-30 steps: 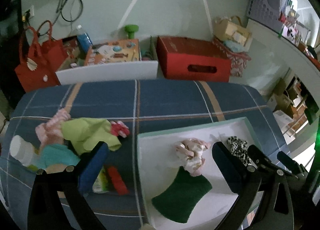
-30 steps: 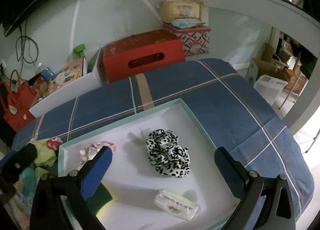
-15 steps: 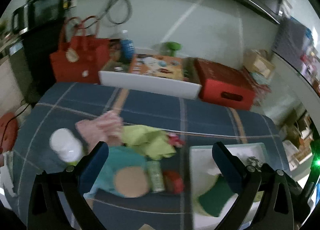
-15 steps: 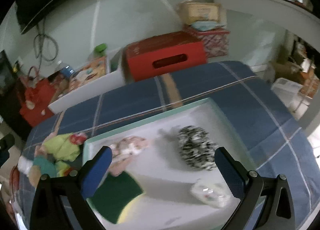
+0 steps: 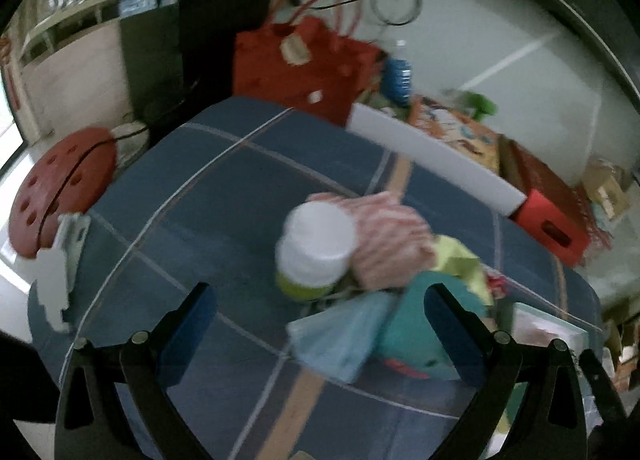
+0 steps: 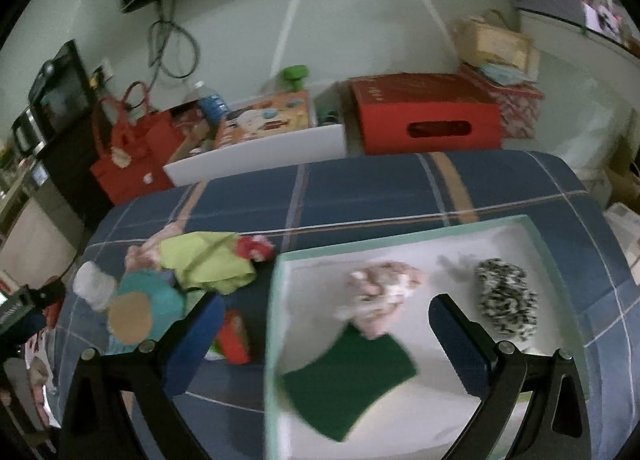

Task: Organize soft objects
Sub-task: 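Grasp the beige round puff with the right tool while the left nears the face mask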

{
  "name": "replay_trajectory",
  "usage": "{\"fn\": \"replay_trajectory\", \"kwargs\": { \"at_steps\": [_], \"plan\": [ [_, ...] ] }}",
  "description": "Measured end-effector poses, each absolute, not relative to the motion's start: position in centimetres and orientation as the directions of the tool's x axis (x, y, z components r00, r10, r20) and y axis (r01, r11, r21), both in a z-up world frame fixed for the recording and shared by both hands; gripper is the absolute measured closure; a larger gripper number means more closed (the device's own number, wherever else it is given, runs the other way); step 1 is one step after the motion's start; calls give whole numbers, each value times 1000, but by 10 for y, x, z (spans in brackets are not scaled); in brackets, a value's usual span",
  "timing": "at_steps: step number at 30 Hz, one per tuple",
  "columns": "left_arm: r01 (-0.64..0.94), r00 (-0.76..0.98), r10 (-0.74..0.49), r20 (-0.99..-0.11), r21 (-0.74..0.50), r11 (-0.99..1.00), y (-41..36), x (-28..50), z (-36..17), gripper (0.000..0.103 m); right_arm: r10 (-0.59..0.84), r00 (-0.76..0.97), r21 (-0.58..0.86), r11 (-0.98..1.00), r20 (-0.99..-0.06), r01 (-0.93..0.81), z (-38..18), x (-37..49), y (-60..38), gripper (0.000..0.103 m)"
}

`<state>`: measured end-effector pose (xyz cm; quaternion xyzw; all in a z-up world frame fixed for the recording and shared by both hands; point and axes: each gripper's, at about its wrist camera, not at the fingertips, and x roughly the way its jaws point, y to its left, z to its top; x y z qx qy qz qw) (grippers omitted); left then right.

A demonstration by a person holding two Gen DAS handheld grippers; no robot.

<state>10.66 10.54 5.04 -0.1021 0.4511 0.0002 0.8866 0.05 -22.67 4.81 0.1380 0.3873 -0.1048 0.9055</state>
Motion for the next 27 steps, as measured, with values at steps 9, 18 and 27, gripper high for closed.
{"fn": "replay_trajectory", "kwargs": {
  "at_steps": [9, 18, 27],
  "plan": [
    [-125, 554, -96, -827, -197, 972, 128, 99, 33, 0, -9, 671, 121, 982, -741, 146, 51, 16, -149, 0],
    [-124, 536, -106, -837, -203, 971, 131, 94, 23, 0, 52, 633, 93, 995, -773, 31, 36, 32, -99, 0],
    [-131, 536, -139, -833, -245, 961, 129, 97, 17, 0, 77, 619, 69, 997, -781, -37, 23, 41, -75, 0]
  ]
}}
